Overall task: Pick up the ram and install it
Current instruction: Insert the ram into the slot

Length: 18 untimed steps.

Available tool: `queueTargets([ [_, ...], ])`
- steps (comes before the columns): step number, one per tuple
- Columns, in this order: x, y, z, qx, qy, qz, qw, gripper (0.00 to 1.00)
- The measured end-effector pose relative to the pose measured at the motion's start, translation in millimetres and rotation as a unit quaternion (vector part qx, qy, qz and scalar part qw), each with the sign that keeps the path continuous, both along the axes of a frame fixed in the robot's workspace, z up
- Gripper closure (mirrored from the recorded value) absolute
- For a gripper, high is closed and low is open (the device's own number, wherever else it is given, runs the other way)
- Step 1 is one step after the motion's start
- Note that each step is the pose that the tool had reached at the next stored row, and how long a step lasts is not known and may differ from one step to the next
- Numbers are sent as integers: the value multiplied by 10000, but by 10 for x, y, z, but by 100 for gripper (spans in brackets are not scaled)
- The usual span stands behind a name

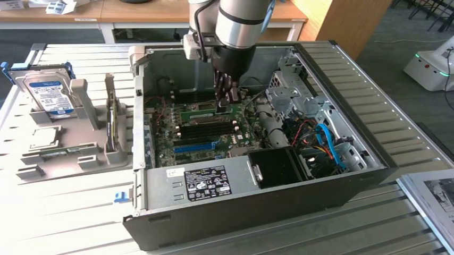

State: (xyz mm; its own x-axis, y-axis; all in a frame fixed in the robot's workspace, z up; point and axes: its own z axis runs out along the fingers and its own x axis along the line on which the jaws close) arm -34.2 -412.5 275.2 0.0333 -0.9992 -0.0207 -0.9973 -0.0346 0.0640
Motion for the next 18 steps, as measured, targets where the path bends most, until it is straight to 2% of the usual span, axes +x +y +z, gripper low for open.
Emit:
queueTargets([
  [18, 0, 0, -138, -1, -12, 0, 10000, 89],
])
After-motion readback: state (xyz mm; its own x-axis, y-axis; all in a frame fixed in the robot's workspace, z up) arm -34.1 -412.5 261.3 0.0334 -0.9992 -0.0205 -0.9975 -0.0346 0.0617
